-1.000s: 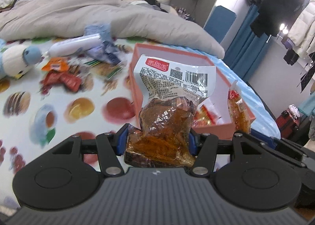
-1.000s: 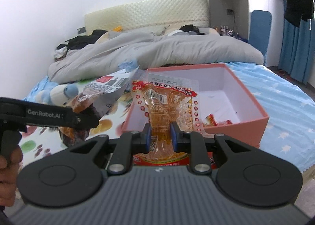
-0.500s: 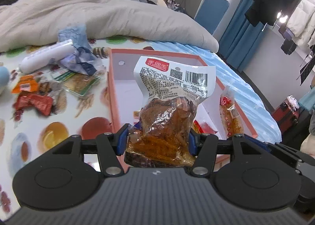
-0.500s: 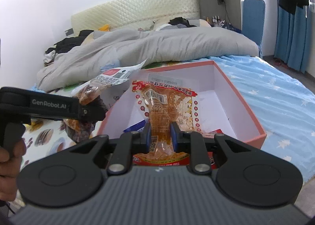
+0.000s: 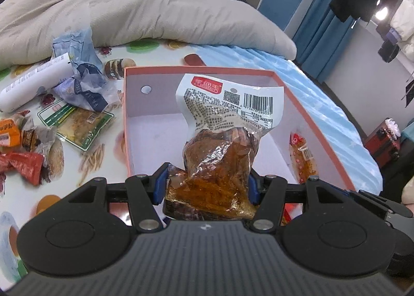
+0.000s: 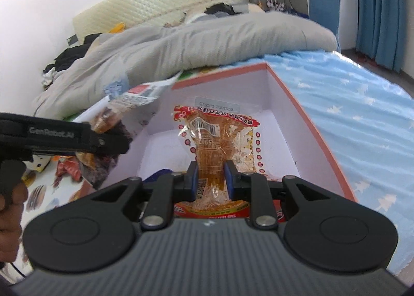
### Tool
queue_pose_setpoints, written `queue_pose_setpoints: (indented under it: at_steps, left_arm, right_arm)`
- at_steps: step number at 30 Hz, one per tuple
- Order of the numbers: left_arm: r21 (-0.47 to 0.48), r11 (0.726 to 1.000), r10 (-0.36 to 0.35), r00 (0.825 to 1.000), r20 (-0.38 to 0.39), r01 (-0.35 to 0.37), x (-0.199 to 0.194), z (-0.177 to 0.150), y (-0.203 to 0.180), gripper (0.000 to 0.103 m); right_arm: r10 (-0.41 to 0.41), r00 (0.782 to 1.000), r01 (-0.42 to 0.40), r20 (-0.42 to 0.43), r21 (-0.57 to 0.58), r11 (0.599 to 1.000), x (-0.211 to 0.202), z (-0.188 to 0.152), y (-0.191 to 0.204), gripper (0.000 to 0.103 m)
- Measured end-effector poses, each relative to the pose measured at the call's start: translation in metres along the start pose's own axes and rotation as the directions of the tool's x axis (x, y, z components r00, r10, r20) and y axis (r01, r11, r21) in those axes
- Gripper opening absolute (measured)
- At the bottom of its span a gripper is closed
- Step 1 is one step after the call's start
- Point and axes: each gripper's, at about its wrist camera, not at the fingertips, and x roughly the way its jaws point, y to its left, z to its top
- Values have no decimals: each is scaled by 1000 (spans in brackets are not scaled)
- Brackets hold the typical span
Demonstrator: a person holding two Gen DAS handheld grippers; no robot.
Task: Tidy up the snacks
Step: 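Open both tools to drop the pastry pack and jerky pack into the pink box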
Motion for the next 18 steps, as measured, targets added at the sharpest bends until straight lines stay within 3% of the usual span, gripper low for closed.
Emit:
queue_pose_setpoints:
  at_steps: [4,8,18]
  left_arm:
    - [3,1000,-9,1000,2,9,11,3,3,64]
    - [2,1000,-18,1000,5,18,14,2,4,70]
    - [-16,1000,-10,998,57,11,-22,-4,8,71]
  right_arm:
    - [6,1000,-6,-27,16,1000,17,2,-3,28]
    - [-5,1000,6,-31,22,1000,24,6,0,40]
    - [-1,1000,1,-25,-1,1000,8,4,8,61]
